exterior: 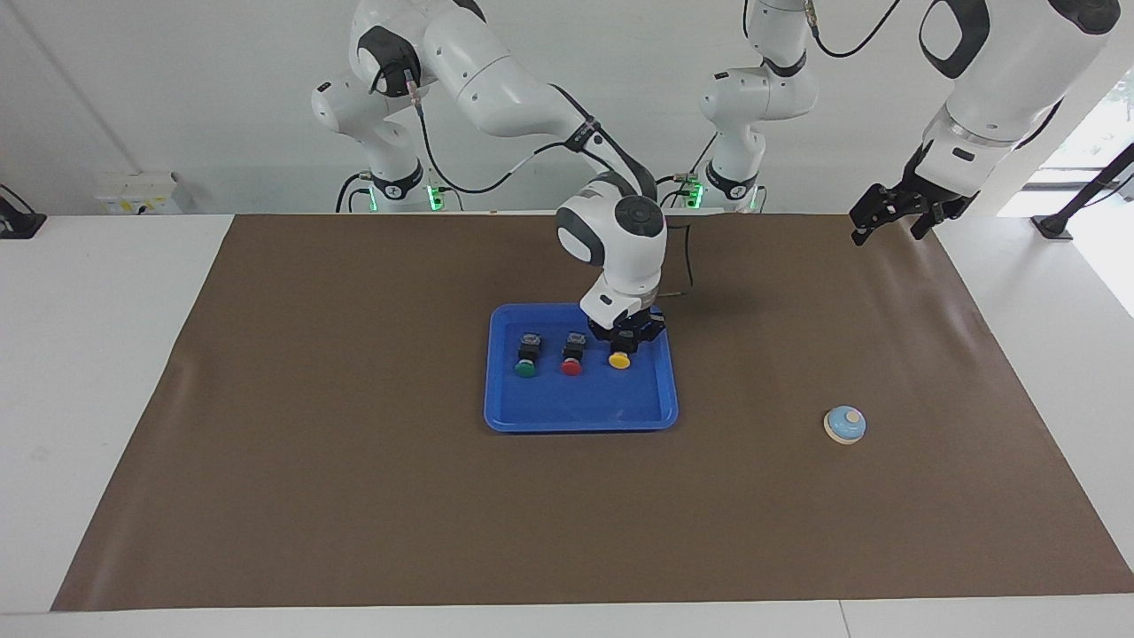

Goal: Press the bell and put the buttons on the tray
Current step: 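Place the yellow button in the tray beside the red one, then withdraw the right gripper while the left gripper reaches the bell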

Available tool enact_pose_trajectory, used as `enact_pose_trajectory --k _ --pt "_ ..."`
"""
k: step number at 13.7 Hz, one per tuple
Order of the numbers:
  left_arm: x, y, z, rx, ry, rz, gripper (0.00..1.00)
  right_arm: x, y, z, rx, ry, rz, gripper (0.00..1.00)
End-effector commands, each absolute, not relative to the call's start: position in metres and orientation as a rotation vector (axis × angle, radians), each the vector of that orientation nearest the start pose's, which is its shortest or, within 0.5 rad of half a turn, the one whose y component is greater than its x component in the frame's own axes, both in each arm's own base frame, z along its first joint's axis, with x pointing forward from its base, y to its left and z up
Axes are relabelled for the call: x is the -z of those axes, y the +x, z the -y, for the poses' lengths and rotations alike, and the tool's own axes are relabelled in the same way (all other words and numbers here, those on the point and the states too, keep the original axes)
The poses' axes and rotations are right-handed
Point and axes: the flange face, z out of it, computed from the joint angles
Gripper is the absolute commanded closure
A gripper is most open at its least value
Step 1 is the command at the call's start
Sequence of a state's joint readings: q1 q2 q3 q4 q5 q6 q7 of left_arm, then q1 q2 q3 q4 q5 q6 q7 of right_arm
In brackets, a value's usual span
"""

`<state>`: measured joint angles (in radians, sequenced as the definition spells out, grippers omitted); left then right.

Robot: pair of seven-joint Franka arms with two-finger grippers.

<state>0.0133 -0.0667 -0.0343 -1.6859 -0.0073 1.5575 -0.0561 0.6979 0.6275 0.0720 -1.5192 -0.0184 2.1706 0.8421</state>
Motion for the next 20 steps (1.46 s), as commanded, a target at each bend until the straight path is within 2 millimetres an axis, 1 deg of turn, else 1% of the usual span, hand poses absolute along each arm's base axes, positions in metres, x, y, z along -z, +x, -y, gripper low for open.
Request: enact_pose_trajectory --k 1,2,3,4,5,6,7,8,10,12,14,16,17,18,19,20 --pt "-0.606 0.533 0.013 -0.038 -3.159 0.074 0.00 -0.332 0.523 -0.475 -0.011 -3.096 -0.218 0.00" --pt "-0.601 0.539 0.013 0.044 -3.161 0.066 0.19 -0.352 0.532 -0.460 -0.008 -3.096 -0.273 0.00" --pt "-0.595 0.545 0.014 0.069 -3.161 0.067 0.71 -0.377 0.547 -0.436 0.002 -3.085 -0.338 0.00" --pt "-0.587 0.551 0.013 0.067 -3.162 0.075 1.00 -0.403 0.562 -0.407 0.023 -3.068 -0.404 0.00" --pt "-0.577 0.558 0.012 0.048 -3.156 0.074 1.00 -0.425 0.574 -0.379 0.031 -3.058 -0.461 0.00" --pt "-0.574 0.561 0.010 0.064 -3.153 0.078 1.00 -0.448 0.587 -0.343 0.032 -3.053 -0.528 0.00" --pt "-0.572 0.564 0.008 0.069 -3.153 0.078 1.00 -0.469 0.593 -0.311 0.025 -3.065 -0.519 0.00" --pt "-0.564 0.570 0.005 0.069 -3.153 0.086 1.00 -0.487 0.596 -0.280 0.004 -3.089 -0.450 0.00" --pt "-0.530 0.597 0.002 0.082 -3.155 0.100 1.00 -0.511 0.601 -0.218 -0.052 -3.129 -0.322 0.00" --pt "-0.497 0.626 0.001 0.098 -3.156 0.106 1.00 -0.539 0.604 -0.146 -0.072 -3.148 -0.162 0.00" --pt "-0.464 0.647 -0.002 0.161 -3.154 0.112 1.00 -0.559 0.602 -0.090 -0.075 -3.153 -0.043 0.00" --pt "-0.434 0.660 -0.008 0.183 -3.149 0.124 1.00 -0.575 0.596 -0.054 -0.068 -3.154 0.018 0.00" --pt "-0.415 0.667 -0.009 0.181 -3.131 0.107 1.00 -0.580 0.591 -0.040 -0.073 -3.153 0.020 0.00" --pt "-0.402 0.671 -0.010 0.193 -3.122 0.100 1.00 -0.587 0.585 -0.030 -0.086 -3.154 0.015 0.00" --pt "-0.392 0.671 -0.011 0.186 -3.122 0.102 1.00 -0.592 0.578 -0.025 -0.103 -3.155 0.008 0.00" --pt "-0.371 0.665 -0.011 0.145 -3.124 0.103 1.00 -0.600 0.570 -0.018 -0.108 -3.155 -0.012 0.00"
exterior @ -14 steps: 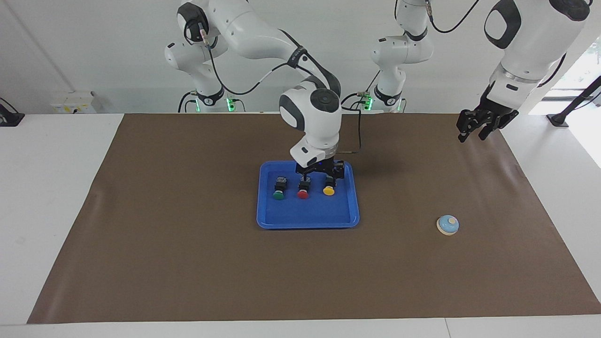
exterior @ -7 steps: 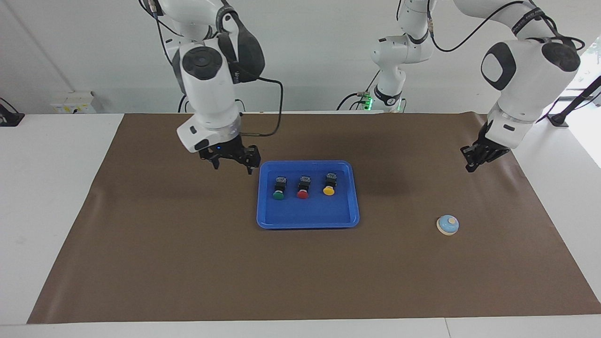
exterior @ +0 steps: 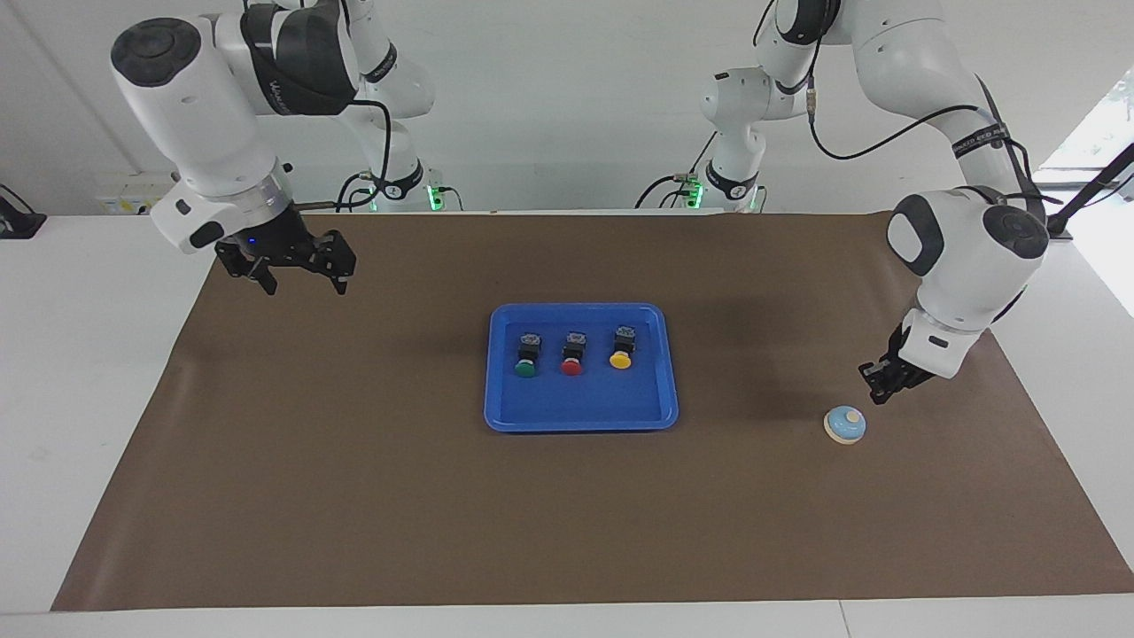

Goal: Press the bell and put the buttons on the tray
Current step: 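Withdraw the right gripper while the left gripper reaches the bell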

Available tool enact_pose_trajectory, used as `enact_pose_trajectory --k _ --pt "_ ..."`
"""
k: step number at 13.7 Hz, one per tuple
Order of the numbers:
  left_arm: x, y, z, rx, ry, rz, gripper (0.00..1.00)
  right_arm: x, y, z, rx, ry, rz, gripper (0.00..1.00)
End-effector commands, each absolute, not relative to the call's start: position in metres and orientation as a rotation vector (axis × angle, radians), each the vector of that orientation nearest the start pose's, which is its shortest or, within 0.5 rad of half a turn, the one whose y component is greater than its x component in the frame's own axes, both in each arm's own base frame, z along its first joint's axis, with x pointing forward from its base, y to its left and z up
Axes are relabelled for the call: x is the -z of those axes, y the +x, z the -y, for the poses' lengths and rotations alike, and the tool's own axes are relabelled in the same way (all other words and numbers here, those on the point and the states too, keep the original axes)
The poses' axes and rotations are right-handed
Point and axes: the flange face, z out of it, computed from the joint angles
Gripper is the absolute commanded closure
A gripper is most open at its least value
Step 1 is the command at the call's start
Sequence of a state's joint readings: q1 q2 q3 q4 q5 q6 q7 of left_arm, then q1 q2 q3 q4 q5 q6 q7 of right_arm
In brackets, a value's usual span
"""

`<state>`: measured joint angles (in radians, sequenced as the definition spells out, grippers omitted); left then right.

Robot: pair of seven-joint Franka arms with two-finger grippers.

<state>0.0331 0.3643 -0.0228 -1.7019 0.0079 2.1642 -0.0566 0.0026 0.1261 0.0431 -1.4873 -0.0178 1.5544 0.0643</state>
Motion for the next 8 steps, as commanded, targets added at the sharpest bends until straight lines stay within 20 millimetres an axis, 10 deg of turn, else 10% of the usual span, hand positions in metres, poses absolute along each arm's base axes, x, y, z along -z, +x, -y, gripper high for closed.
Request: enact_pose_trajectory --k 1,3,8 --pt "-0.365 0.664 -0.010 0.166 -3.124 0.099 1.00 -0.607 0.561 -0.016 -0.110 -3.157 -0.015 0.00" --pt "-0.364 0.665 -0.008 0.176 -3.125 0.100 1.00 -0.615 0.531 -0.013 -0.125 -3.162 -0.035 0.00" --pt "-0.360 0.664 -0.004 0.167 -3.126 0.093 1.00 -0.616 0.529 -0.001 -0.126 -3.161 -0.066 0.00"
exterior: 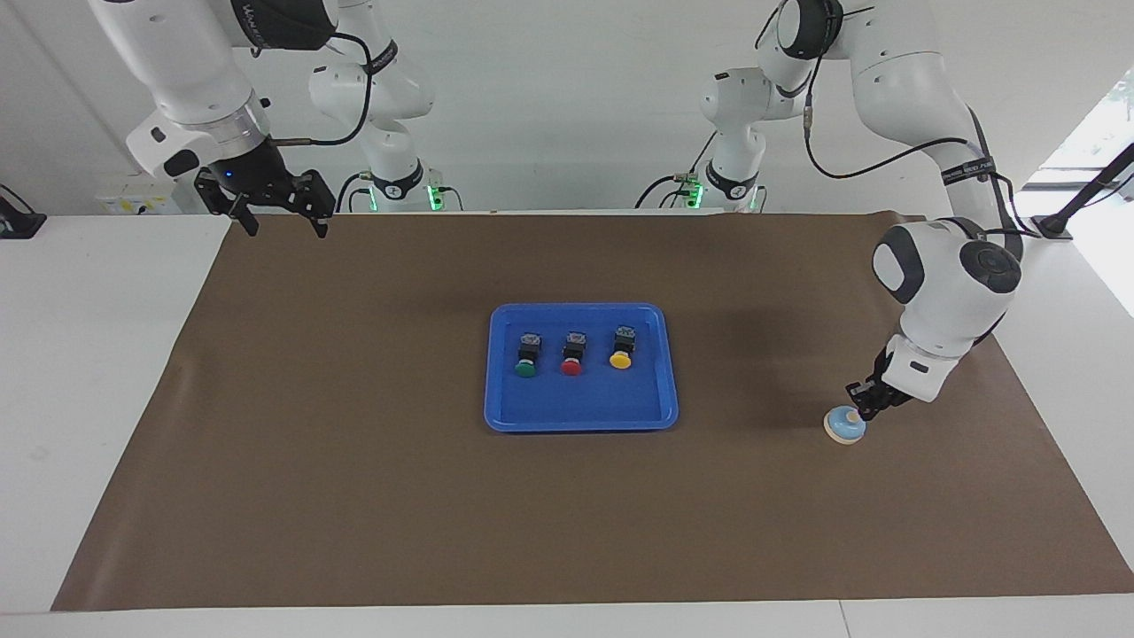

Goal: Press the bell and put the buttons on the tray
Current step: 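Press down on the bell again with the left gripper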

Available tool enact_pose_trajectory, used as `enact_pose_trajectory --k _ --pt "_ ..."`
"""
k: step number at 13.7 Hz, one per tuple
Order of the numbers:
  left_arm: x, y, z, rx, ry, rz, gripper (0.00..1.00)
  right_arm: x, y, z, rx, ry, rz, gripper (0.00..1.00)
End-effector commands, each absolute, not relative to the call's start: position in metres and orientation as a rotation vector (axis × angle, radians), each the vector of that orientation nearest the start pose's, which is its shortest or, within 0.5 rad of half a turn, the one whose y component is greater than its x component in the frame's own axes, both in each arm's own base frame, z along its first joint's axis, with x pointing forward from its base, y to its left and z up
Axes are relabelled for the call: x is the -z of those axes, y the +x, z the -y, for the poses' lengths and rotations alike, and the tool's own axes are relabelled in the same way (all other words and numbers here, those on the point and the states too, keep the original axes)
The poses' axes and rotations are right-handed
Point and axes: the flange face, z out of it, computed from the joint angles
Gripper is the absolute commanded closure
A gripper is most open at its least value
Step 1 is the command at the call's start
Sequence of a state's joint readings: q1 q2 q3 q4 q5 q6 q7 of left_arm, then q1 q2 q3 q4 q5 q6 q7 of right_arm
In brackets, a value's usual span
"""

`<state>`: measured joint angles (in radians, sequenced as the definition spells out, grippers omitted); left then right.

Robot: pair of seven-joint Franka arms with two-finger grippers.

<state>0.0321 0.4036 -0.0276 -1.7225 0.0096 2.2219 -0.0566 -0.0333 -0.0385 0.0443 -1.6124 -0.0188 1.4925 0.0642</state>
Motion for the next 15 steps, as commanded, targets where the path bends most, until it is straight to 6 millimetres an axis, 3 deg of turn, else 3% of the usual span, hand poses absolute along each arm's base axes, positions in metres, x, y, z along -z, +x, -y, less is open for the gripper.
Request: enact_pose_trajectory --k 1,6,10,12,15 --pt "-0.355 0.662 -0.002 0.160 -3.127 0.092 1.00 -0.616 0.529 0.000 -0.128 -3.161 -0.071 0.00" --pt "-0.310 0.648 -0.001 0.174 -3.128 0.094 1.00 -0.616 0.529 0.002 -0.130 -3.159 -0.086 0.00" --pt "-0.315 0.650 -0.002 0.162 -3.129 0.094 1.00 -0.617 0.529 -0.002 -0.133 -3.159 -0.071 0.00" --pt "-0.343 0.651 -0.007 0.116 -3.126 0.095 1.00 -0.617 0.529 -0.001 -0.133 -3.159 -0.074 0.00" --pt "-0.436 0.636 -0.010 0.109 -3.120 0.103 1.00 -0.618 0.528 0.000 -0.130 -3.159 -0.076 0.00"
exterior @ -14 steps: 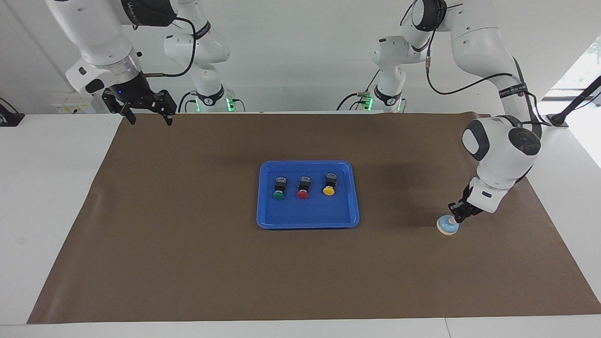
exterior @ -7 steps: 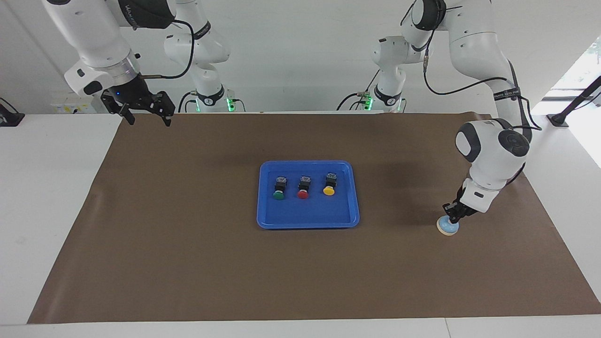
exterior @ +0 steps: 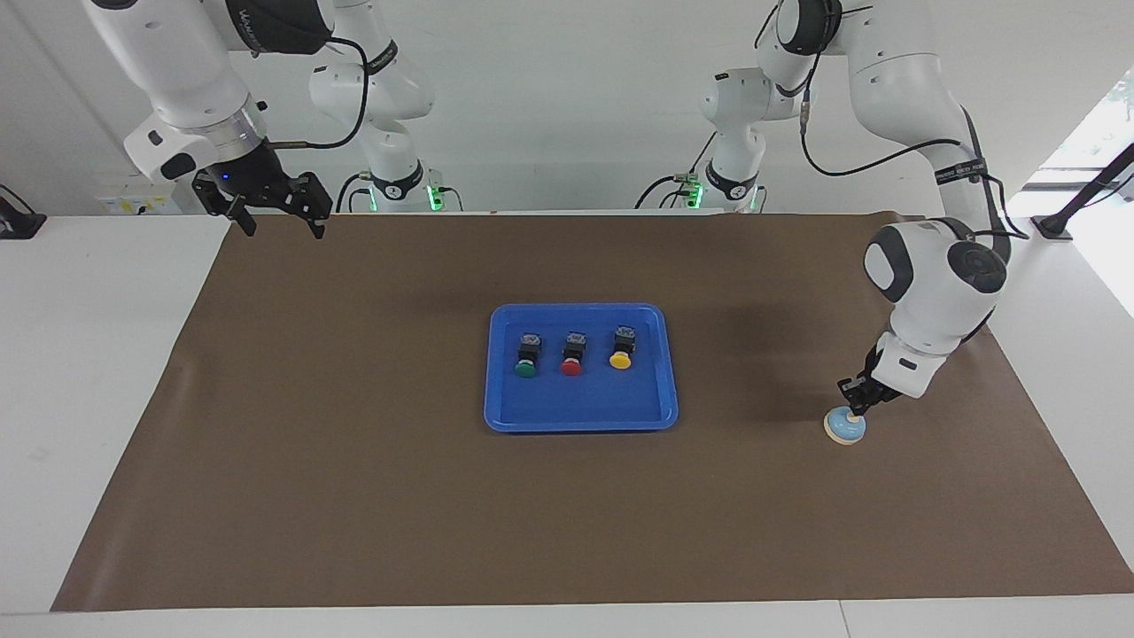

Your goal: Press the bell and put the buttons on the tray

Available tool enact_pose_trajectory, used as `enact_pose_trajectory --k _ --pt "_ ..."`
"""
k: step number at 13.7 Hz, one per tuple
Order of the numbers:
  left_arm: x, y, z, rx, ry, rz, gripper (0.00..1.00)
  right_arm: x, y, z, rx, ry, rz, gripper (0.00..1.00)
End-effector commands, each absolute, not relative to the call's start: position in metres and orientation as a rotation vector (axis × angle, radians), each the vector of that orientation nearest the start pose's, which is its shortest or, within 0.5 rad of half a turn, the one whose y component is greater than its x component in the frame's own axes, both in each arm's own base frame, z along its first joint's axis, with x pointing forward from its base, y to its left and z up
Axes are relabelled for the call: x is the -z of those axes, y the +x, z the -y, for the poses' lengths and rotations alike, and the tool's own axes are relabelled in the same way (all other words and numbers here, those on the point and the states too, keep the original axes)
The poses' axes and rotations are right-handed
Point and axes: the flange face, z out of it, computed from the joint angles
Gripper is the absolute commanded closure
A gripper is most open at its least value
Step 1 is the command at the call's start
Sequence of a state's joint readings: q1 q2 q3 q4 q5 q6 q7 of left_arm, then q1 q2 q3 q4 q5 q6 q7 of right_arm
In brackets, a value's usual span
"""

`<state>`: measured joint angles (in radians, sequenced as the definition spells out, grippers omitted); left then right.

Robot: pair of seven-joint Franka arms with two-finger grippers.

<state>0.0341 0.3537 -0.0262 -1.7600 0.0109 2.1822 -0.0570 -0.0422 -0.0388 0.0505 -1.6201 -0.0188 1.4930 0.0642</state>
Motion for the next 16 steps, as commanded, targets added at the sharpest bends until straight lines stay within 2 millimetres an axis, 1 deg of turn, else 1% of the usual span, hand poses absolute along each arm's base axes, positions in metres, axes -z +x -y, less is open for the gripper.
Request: enact_pose_trajectory --k 1,2,3,4,5,6,7,9,10,11,13,15,16 --pt "-0.457 0.630 -0.010 0.125 -3.121 0.109 1.00 -0.617 0.529 -0.001 -0.133 -3.159 -0.074 0.00" --pt "-0.482 0.620 -0.010 0.144 -3.122 0.114 1.00 -0.618 0.528 -0.001 -0.130 -3.159 -0.074 0.00" --pt "-0.504 0.608 -0.010 0.145 -3.120 0.115 0.86 -0.617 0.528 -0.001 -0.135 -3.159 -0.074 0.00" --pt "-0.530 0.593 -0.009 0.145 -3.118 0.119 0.65 -0.618 0.528 -0.001 -0.130 -3.159 -0.074 0.00" --pt "-0.550 0.581 -0.009 0.152 -3.117 0.125 0.46 -0.617 0.529 0.000 -0.133 -3.159 -0.076 0.00" --pt "-0.564 0.570 -0.008 0.147 -3.116 0.126 0.22 -0.617 0.529 -0.001 -0.133 -3.159 -0.074 0.00" --pt "-0.580 0.557 -0.004 0.128 -3.116 0.123 0.00 -0.618 0.528 -0.001 -0.130 -3.159 -0.074 0.00" --pt "-0.596 0.533 -0.003 0.031 -3.114 0.126 0.00 -0.618 0.528 -0.001 -0.130 -3.159 -0.074 0.00" --pt "-0.598 0.527 -0.005 -0.005 -3.113 0.126 0.00 -0.617 0.528 -0.001 -0.133 -3.159 -0.074 0.00" --pt "-0.601 0.528 -0.004 0.001 -3.124 0.131 0.00 -0.617 0.529 -0.001 -0.133 -3.159 -0.074 0.00" --pt "-0.601 0.528 0.001 -0.017 -3.179 0.144 0.00 -0.617 0.529 -0.001 -0.133 -3.159 -0.074 0.00" --pt "-0.606 0.532 0.003 -0.068 -3.181 0.132 0.00 -0.617 0.529 -0.001 -0.133 -3.159 -0.074 0.00" --pt "-0.605 0.535 0.005 -0.083 -3.181 0.124 0.00 -0.617 0.529 -0.001 -0.133 -3.159 -0.074 0.00"
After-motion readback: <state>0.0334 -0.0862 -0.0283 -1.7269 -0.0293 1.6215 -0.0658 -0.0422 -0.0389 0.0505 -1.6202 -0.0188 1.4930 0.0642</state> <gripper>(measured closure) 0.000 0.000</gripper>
